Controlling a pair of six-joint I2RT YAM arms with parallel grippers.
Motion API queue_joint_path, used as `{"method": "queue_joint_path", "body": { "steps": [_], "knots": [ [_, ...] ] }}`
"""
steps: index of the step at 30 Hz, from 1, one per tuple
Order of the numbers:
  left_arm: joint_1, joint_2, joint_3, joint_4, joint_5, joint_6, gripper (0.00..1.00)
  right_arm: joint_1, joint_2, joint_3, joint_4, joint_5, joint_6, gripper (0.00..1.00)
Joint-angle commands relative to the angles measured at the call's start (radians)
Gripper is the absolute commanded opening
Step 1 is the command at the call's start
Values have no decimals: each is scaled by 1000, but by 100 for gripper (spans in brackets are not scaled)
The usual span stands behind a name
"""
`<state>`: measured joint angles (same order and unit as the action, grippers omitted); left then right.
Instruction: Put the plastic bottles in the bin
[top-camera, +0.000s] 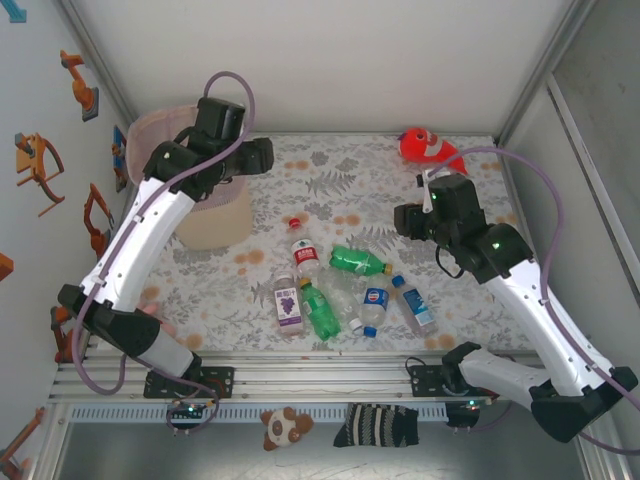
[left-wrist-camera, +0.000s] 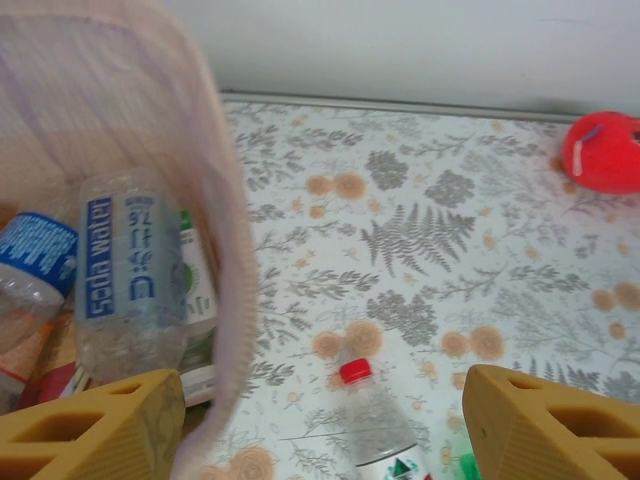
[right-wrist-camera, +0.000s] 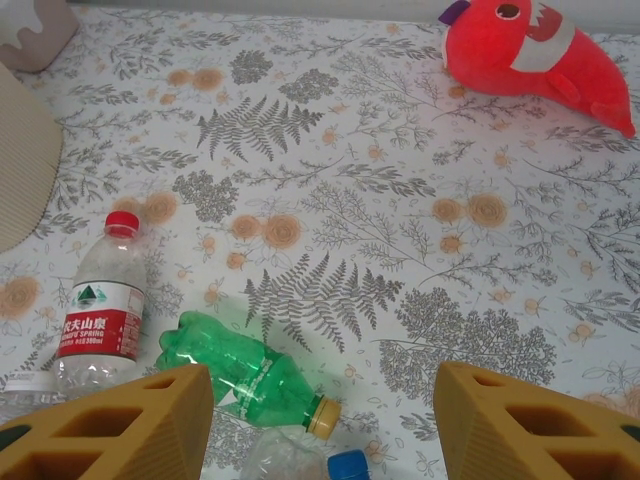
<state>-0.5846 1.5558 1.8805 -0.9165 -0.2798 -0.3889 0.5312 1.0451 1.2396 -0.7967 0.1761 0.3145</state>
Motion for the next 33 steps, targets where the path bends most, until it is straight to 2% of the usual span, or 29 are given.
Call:
{"method": "queue_joint_path", "body": {
  "steps": [1,7,11,17,22,27,33],
  "knots": [
    [-69,32,36,-38,-50,-33,73,-7,-2,30,-16,23,-8,59],
    [-175,108,26,-29,-98,-127,73,-7,1,32,-14,26,-29,59],
    [-198,143,-39,-5,-89,-195,72,-7,5,26,-1,36,-43,59],
    [-195,184,-195,100,-24,-266,72,-6,16,17,4,46,-42,59],
    [-184,246,-259,132,49,-314,73,-7,23,6,12,49,-35,59],
    [-166,306,-338,217,198,-380,75,-7,39,7,22,46,-29,59],
    [-160,357,-386,231,242,-428,81,-7,56,15,34,51,-27,59]
  ]
}}
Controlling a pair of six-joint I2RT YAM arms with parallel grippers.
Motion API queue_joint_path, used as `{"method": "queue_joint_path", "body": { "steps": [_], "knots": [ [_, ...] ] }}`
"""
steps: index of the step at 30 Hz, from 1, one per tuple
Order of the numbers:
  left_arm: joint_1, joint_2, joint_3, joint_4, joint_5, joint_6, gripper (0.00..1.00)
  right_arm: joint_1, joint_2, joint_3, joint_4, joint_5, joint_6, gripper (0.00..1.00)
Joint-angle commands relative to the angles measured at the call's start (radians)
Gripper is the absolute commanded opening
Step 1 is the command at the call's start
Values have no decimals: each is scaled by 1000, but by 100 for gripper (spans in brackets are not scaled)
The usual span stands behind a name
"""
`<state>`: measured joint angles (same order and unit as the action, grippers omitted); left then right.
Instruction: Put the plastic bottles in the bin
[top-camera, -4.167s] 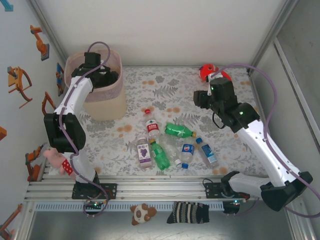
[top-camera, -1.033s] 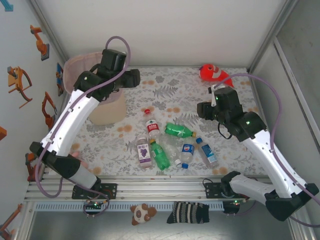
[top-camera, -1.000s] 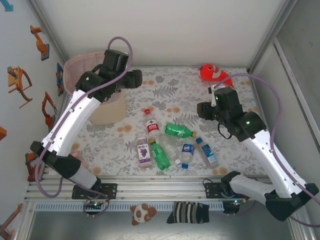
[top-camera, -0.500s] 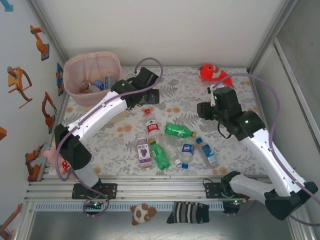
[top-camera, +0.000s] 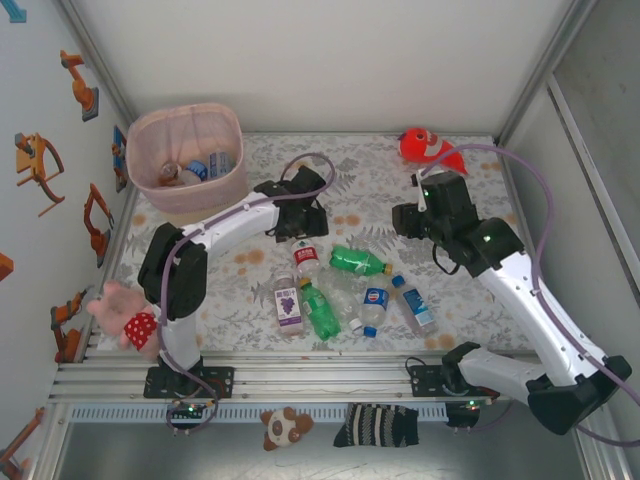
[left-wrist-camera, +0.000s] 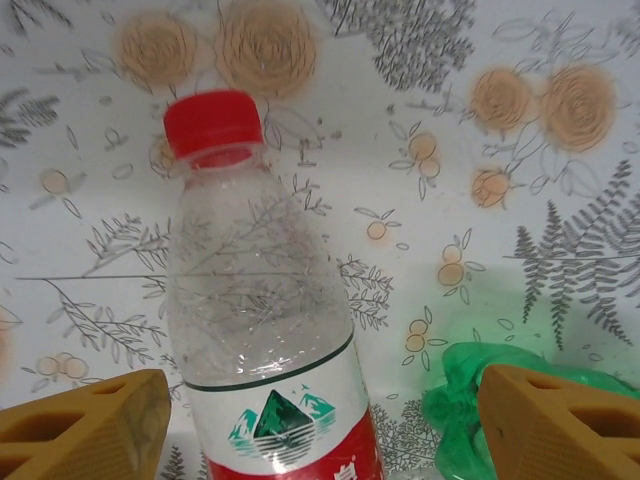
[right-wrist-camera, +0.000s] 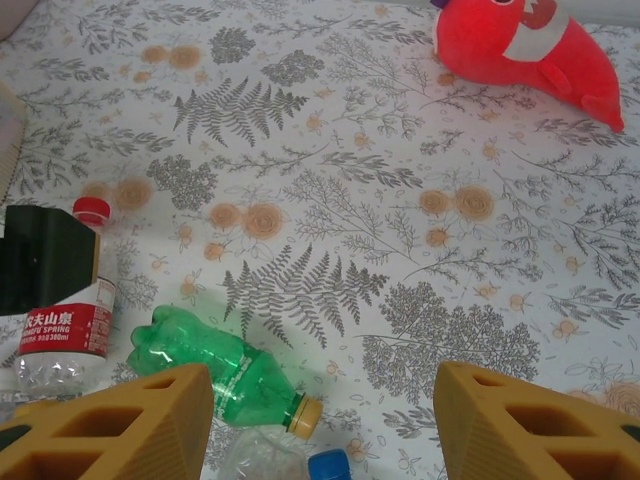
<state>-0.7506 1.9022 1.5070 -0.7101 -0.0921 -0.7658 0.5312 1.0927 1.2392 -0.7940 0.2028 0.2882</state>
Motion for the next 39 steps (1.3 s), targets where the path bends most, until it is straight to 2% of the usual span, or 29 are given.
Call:
{"method": "queue_joint_path", "body": {
  "steps": [1,13,28,33,39],
  "knots": [
    [8,17,-16,28,61,-56,81,-7,14,18,31,24,-3,59],
    [30,67,-58,39,91,-57,80,-7,43,23,33,29,-5,59],
    [41,108,-80,77,115,-45,69,-6,47,22,34,29,2,59],
    [41,94,-80,81,111,-40,64,-7,45,22,33,29,2,59],
    [42,54,-66,74,92,-20,62,-7,43,26,30,32,3,59]
  ]
}}
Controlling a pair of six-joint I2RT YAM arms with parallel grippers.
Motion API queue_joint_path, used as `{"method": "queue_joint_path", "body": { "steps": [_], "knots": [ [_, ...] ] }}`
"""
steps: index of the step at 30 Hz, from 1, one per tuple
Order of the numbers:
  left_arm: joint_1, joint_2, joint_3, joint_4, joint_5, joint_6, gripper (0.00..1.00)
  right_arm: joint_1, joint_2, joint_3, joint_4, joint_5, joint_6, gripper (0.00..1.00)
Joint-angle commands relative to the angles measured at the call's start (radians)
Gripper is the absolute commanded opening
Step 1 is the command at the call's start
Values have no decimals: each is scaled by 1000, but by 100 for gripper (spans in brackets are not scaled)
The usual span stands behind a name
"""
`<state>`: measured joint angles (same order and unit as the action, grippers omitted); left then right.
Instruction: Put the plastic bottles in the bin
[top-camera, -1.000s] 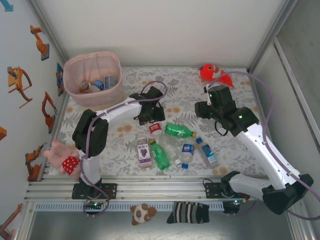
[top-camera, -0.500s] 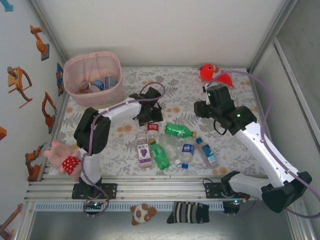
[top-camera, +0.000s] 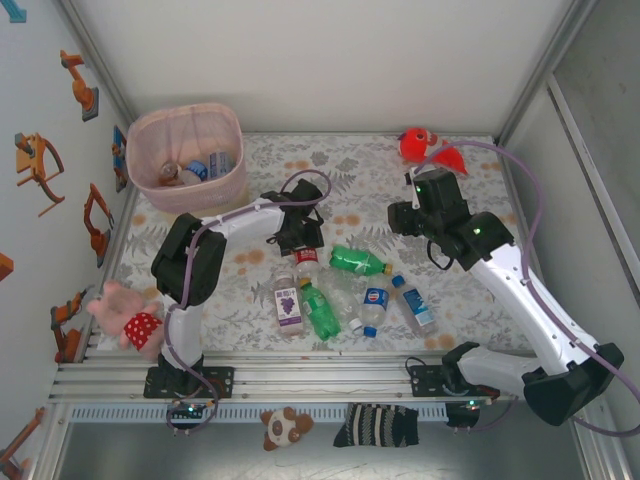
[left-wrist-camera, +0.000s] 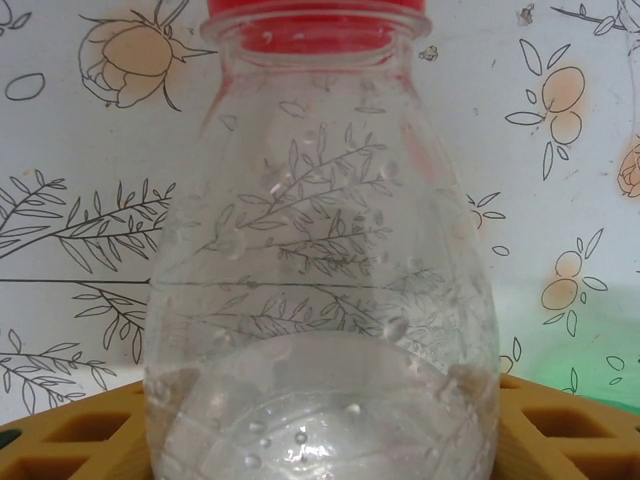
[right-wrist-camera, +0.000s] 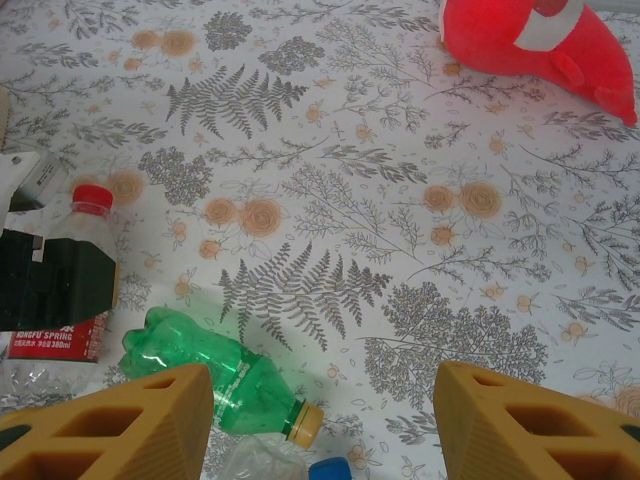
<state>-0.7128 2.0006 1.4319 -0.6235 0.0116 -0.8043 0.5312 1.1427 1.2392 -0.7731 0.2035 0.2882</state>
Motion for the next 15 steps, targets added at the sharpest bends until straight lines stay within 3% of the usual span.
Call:
{"method": "queue_joint_path", "body": {
  "steps": [1,15],
  "knots": [
    [4,-56,16,-18,-21,25,62,-7,-8,28,9,31,2,59],
    [19,-248,152,-25,-47,203,61,-6,-2,35,10,33,3,59]
  ]
}}
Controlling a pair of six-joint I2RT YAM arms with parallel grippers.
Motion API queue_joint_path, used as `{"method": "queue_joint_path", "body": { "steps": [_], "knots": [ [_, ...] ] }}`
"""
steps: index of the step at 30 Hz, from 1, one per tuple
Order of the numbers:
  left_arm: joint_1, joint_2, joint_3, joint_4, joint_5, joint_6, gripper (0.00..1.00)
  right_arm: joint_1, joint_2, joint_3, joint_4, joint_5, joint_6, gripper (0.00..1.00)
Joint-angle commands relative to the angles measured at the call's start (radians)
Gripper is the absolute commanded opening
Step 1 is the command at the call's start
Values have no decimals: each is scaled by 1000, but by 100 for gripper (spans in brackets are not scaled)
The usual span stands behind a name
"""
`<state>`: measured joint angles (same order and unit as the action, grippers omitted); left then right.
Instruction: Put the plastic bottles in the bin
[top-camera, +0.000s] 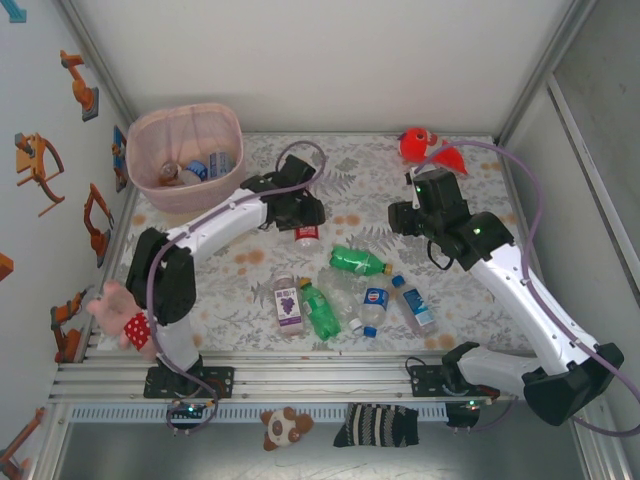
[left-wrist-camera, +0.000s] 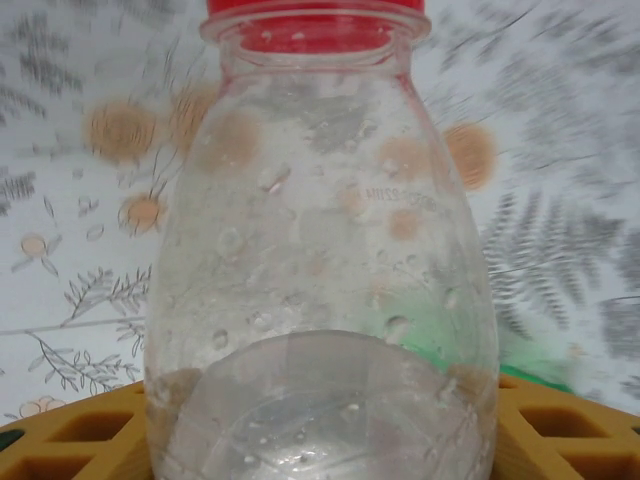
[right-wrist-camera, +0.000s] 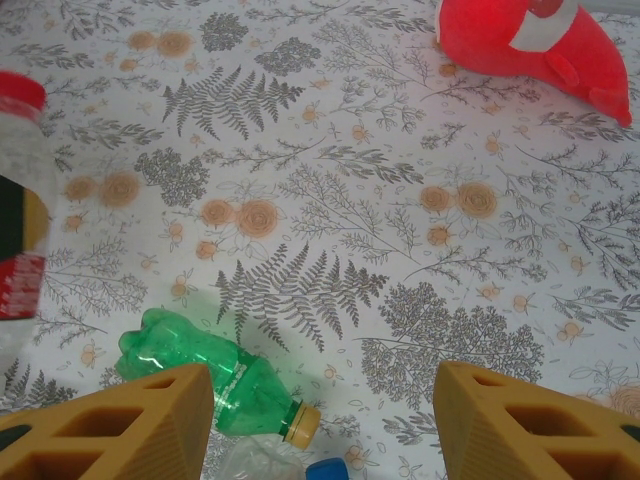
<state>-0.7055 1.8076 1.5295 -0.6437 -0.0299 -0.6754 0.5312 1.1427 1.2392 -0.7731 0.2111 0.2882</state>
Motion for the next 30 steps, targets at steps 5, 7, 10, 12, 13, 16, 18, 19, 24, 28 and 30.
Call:
{"method": "queue_joint_path", "body": {
  "steps": [5,7,10,12,13,16,18,19,24,28,30],
  "knots": [
    [54,-106,152,-45,23,160,60,-6,2,40,10,24,2,59],
    [72,-126,195,-62,29,193,60,-7,5,45,10,25,3,59],
    [92,-148,265,-89,43,253,60,-7,12,52,11,25,1,59],
    [108,-160,302,-101,46,276,60,-7,17,57,10,22,2,59],
    [120,-165,323,-113,47,282,60,-6,19,60,11,19,3,59],
    [158,-176,378,-146,54,300,60,-7,25,66,12,12,4,59],
    [182,-185,405,-165,56,312,60,-6,29,71,15,7,4,59],
    [195,-190,417,-175,52,317,60,-7,31,73,14,6,6,59],
    [261,-216,471,-234,48,352,59,-6,37,82,24,-1,7,59],
    [333,-232,511,-281,49,377,59,-7,51,96,25,-10,8,59],
    [377,-233,524,-299,56,383,59,-7,57,101,29,-16,7,59]
  ]
}}
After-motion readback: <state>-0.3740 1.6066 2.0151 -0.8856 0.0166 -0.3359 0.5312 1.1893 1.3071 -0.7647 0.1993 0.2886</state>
